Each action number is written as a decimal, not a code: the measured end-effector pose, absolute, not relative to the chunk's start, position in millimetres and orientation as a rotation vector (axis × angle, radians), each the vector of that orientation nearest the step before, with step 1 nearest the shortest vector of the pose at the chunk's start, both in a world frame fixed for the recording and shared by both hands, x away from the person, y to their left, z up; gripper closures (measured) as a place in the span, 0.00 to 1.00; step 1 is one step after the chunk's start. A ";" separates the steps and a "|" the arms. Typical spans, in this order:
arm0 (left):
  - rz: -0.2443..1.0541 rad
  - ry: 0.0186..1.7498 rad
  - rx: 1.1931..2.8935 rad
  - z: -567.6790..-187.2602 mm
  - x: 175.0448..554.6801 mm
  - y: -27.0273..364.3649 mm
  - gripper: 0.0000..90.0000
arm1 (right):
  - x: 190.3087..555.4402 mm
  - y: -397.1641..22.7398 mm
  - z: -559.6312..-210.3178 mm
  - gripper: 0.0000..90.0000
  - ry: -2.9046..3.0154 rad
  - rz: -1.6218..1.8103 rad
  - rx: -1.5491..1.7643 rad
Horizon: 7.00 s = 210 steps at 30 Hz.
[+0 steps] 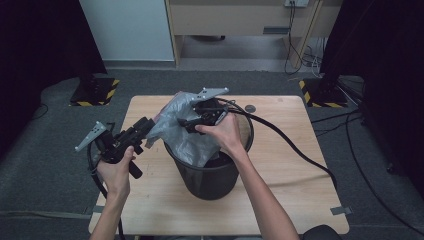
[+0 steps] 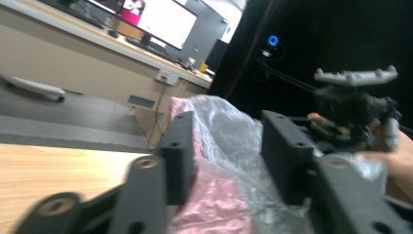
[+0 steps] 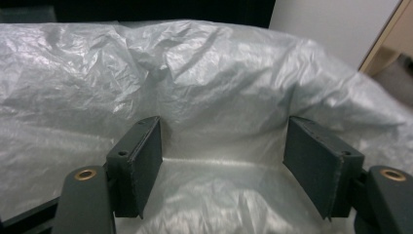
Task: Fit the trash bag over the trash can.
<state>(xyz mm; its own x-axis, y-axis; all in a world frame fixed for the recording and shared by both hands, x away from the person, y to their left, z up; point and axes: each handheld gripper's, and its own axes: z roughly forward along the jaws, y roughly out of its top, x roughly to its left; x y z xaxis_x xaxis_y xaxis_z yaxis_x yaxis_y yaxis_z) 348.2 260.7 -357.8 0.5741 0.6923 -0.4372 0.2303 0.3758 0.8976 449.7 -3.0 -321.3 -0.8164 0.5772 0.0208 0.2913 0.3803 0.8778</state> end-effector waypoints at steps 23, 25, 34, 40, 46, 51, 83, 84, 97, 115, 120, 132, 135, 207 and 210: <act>0.395 0.847 1.226 -344.5 332.3 231.4 1.00 | 392.9 -30.7 -283.1 0.25 2.175 1.887 0.505; 0.402 0.856 1.226 -345.4 332.4 231.3 1.00 | 388.3 -29.5 -284.6 0.25 2.179 1.912 0.489; 0.391 0.844 1.225 -346.5 333.3 225.9 1.00 | 386.7 -16.1 -301.5 0.51 2.282 1.861 0.418; 0.443 0.865 1.181 -346.9 335.6 235.7 0.84 | 385.5 -18.7 -299.9 0.97 2.257 1.835 0.402; 0.468 0.963 1.124 -357.6 343.9 251.5 0.67 | 384.2 -27.9 -288.3 0.99 2.161 1.873 0.448; 0.404 0.987 1.179 -366.0 351.8 242.7 0.58 | 384.2 -33.3 -281.7 0.99 2.085 1.888 0.469; 0.444 0.914 1.280 -357.1 348.2 236.3 1.00 | 371.7 -149.7 -274.7 0.99 1.816 2.032 0.594; 0.446 0.914 1.282 -357.1 348.4 236.1 1.00 | 370.6 -155.9 -277.9 0.99 1.812 2.037 0.605; 0.493 0.915 1.309 -355.4 352.2 236.6 1.00 | 365.8 -202.9 -332.3 0.99 1.808 2.011 0.749; 0.606 0.790 1.278 -322.0 339.4 224.9 0.83 | 370.3 -204.5 -359.9 0.97 1.804 1.921 0.753; 0.622 0.744 1.266 -301.9 341.0 208.1 0.74 | 370.9 -204.1 -359.5 0.96 1.806 1.918 0.755; 0.642 0.704 1.277 -268.1 371.0 154.7 0.59 | 371.3 -204.2 -359.5 0.96 1.809 1.921 0.755; 0.637 0.729 1.285 -268.8 381.2 145.0 0.54 | 371.3 -204.2 -359.5 0.96 1.812 1.923 0.759; 0.458 0.768 1.464 -287.8 405.4 115.3 1.00 | 372.6 -206.9 -362.3 0.87 1.808 1.932 0.756; 0.486 0.742 1.442 -284.6 401.1 115.9 1.00 | 371.8 -208.7 -360.5 0.80 1.800 1.955 0.767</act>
